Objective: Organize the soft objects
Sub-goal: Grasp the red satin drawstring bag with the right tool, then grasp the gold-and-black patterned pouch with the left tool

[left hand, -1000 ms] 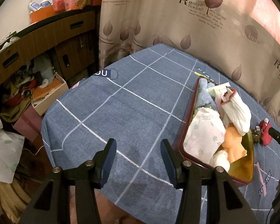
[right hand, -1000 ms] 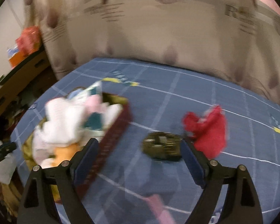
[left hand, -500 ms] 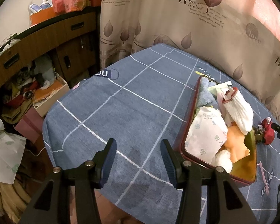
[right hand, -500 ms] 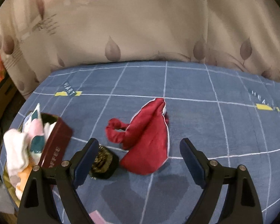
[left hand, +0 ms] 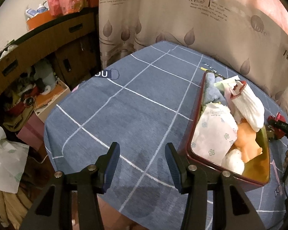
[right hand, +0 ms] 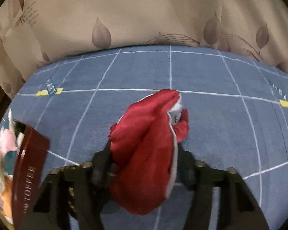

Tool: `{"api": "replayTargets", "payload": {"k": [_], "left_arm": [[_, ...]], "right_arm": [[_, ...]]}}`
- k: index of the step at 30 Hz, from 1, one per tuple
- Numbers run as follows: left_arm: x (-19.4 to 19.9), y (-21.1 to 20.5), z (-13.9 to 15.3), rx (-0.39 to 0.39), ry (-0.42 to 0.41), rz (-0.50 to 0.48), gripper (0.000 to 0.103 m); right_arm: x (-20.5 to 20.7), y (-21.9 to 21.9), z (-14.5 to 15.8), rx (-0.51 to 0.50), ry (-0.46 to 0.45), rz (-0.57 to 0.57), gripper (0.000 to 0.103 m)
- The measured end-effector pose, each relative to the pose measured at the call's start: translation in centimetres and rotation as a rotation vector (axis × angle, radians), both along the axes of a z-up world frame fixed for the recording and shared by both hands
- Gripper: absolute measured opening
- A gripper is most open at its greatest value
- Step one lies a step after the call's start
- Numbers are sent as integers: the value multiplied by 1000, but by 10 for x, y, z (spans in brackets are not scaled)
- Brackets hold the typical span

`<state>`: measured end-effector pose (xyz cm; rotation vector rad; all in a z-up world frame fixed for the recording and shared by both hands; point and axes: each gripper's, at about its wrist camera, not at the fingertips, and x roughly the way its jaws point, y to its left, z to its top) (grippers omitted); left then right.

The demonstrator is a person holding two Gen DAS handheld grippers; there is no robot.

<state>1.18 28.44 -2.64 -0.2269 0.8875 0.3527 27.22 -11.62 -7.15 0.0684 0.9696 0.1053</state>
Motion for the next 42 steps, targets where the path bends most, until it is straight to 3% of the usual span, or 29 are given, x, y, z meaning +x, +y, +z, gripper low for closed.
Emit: {"api": "replayTargets", "payload": {"k": [3,11,16,18,20,26,32,38,42], "left_arm": [[1,-1,-1,7,-7,-8,50],[-1,-21,5,43,-38,-96,50],[-5,-62,33,214,-97,-215,50],[-7,-83,52,308,-151,-261,60],[-5,-99,63,315,-179,-314,61],[14,-160,81,258,-219,-503,61],[56,-223,62,98,-142,-665,61],[115,-261,27,-80,-16,-663,61],[141,-275,9,-112,50,-639,61]], "right_arm": [[-5,-5,4,-11,-28,14,40],[-30,-45,5,-78,-88,-13,38],[-56,-81,-1,-134,-91,-19,38],[-65,-94,-2,-146,-90,-21,37],[-71,-104,-4,-148,-89,-23,38],[-76,-124,-11,-133,-60,-42,37],[-75,-123,-14,-134,-49,-41,38],[-76,-123,-14,-129,-47,-39,39],[-77,-122,-15,-127,-46,-36,40]]}}
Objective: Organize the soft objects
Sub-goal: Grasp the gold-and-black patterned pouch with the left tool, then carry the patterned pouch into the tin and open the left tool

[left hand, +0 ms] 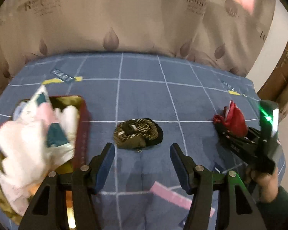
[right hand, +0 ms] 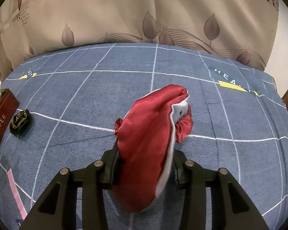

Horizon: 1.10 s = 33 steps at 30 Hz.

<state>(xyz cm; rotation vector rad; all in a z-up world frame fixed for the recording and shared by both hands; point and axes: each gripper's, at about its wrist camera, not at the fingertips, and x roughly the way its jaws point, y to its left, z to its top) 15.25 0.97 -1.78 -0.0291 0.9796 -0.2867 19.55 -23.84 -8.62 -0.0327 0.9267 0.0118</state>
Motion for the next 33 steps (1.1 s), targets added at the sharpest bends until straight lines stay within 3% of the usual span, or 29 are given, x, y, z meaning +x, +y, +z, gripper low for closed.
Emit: {"api": "replayTargets", "payload": {"k": [11,17,23,27,33], "left_arm": [[45,-17,-37,78,54,31,61],[61,-18,-58,82,94,61,61],[56,-20,-59,111,62,41,61],[52,-14,-56,74,52,34,40],[43,-18,-51,101,23,3,32]], "right_arm": [[2,-3,0,24,4,5,42],[3,-4,0,33,4,5,43],[2,-4,0,35,4,4,43],[2,-4,0,37,4,5,44],[2,-3,0,37,4,5,44]]}}
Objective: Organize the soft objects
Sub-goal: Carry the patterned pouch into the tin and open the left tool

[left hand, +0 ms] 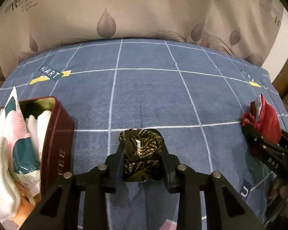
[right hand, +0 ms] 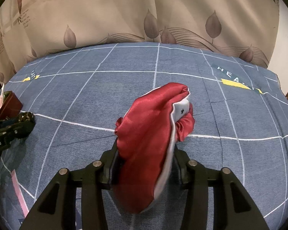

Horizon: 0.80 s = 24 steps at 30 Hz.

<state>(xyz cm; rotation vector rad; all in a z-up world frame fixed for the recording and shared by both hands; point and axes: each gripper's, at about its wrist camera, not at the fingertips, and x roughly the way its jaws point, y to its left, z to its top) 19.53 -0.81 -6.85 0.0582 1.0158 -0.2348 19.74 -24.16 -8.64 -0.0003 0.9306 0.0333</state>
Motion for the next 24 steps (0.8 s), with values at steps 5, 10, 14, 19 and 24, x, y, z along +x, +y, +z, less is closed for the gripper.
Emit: {"api": "replayTargets", "payload": {"k": [5,10,14,19,24], "left_arm": [[-10,-5,6,4,-13,-19,32],[-22,-9,15,4,-28,-33,32],[-29,-11,21,-13,-30,-35,32],[-46,-8,31,-40,-37,-64,32],[-64,-3,43,-60,-53,-84,32]], "right_arm": [[0,0,0,1,0,0,44],[0,-1,0,1,0,0,44],[0,0,0,1,0,0,44],[0,0,0,1,0,0,44],[0,0,0,0,0,0,44]]}}
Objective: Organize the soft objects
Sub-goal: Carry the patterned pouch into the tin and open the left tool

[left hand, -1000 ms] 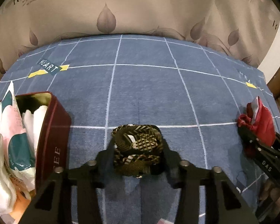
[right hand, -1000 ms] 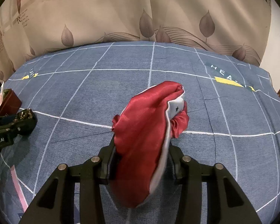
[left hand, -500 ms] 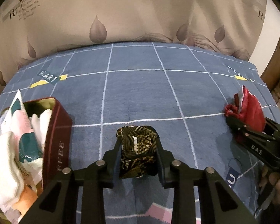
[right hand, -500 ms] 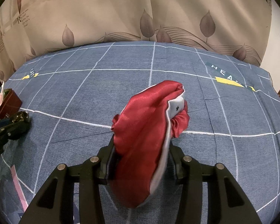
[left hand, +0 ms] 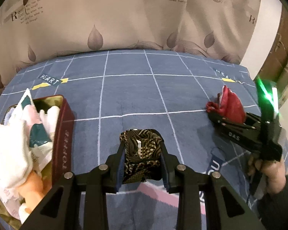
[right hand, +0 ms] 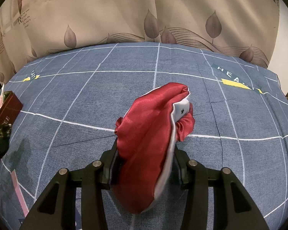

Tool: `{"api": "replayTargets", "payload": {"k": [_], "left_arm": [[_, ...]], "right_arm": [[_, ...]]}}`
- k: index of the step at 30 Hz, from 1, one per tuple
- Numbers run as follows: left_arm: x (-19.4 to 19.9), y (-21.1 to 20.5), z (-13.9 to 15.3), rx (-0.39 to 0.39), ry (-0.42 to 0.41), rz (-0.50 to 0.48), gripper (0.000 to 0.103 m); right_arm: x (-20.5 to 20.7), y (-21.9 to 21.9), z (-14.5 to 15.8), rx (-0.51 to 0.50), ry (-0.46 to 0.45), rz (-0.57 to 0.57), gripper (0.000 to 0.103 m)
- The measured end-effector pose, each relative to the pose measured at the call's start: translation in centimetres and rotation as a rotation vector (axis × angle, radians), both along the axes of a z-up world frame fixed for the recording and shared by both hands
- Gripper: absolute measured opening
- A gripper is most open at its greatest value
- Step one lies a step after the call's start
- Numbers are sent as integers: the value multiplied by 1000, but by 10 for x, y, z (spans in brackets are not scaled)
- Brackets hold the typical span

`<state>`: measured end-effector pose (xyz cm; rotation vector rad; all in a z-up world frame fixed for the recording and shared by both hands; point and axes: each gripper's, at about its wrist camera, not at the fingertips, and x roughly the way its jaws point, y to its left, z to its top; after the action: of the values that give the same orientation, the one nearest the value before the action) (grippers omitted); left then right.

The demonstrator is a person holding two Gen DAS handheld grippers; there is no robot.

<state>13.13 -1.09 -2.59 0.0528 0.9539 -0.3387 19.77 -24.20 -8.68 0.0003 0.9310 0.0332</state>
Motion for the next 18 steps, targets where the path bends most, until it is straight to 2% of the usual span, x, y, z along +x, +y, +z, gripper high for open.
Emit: {"api": "replayTargets", "payload": {"k": [8,18], "left_arm": [[-22,19,26,14,-34,-8,32],[-46,71,54,26,-87,81,32]], "right_arm": [[0,1,0,0,0,0,45],[0,0,0,-1,0,-1,45]]}}
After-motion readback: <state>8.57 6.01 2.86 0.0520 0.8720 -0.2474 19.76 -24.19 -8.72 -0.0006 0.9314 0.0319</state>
